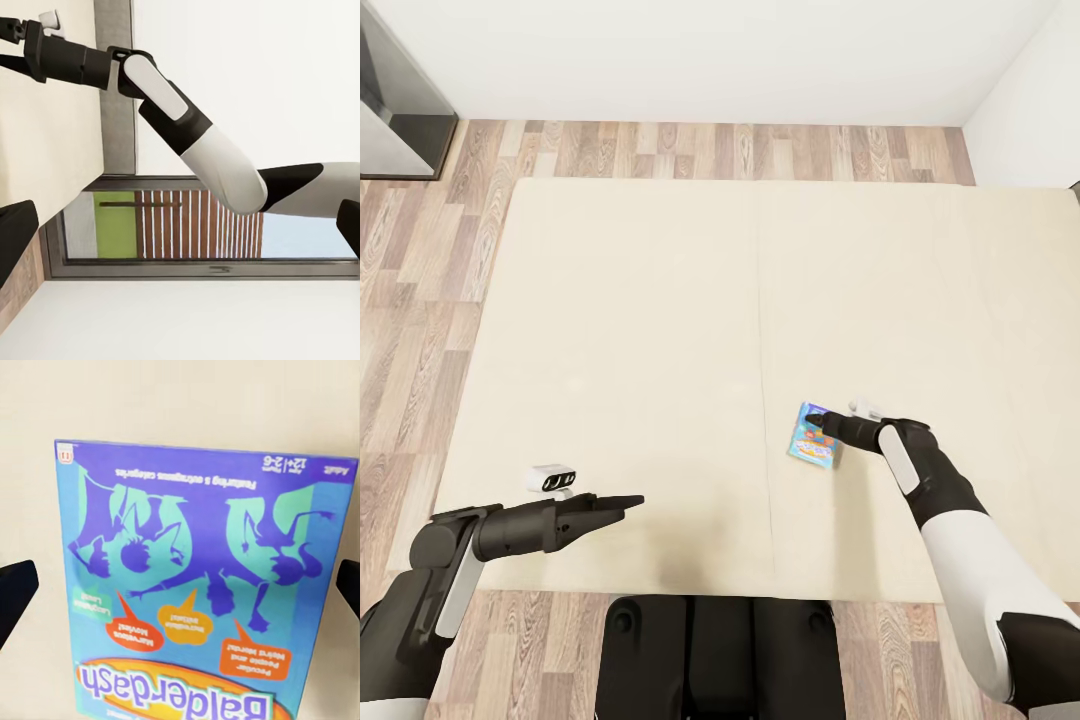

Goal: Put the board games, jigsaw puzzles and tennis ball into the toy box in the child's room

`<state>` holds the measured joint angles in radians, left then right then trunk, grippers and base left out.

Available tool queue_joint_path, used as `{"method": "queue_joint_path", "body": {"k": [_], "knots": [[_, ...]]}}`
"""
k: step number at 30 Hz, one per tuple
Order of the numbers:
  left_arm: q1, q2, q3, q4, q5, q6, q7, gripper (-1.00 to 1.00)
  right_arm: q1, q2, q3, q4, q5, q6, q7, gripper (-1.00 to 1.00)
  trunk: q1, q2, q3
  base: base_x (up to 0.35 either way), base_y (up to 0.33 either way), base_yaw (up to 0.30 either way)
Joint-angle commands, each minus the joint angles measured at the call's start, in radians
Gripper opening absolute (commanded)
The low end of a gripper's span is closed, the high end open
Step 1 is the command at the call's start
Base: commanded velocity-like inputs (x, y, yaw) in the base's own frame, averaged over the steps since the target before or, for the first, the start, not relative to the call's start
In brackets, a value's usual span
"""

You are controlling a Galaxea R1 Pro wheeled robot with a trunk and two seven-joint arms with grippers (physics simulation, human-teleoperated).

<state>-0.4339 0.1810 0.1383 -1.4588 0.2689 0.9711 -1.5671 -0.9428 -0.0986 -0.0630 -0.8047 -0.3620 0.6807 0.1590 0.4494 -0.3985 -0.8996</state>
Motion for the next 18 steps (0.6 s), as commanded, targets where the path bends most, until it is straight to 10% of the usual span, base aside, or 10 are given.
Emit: {"method": "queue_joint_path", "body": {"k": [1, 18], "knots": [[0.000, 0.001, 0.000, 0.000, 0.000, 0.011, -0.004, 1.00, 0.000, 0.000, -0.003, -0.001, 0.003, 0.005, 0.005, 1.00, 0.001, -0.002, -0.001, 0.000, 0.000, 0.000], [0.000, 0.001, 0.000, 0.000, 0.000, 0.011, -0.004, 1.00, 0.001, 0.000, 0.000, 0.008, 0.018, -0.007, -0.004, 1.00, 0.001, -0.002, -0.001, 0.000, 0.000, 0.000]]}}
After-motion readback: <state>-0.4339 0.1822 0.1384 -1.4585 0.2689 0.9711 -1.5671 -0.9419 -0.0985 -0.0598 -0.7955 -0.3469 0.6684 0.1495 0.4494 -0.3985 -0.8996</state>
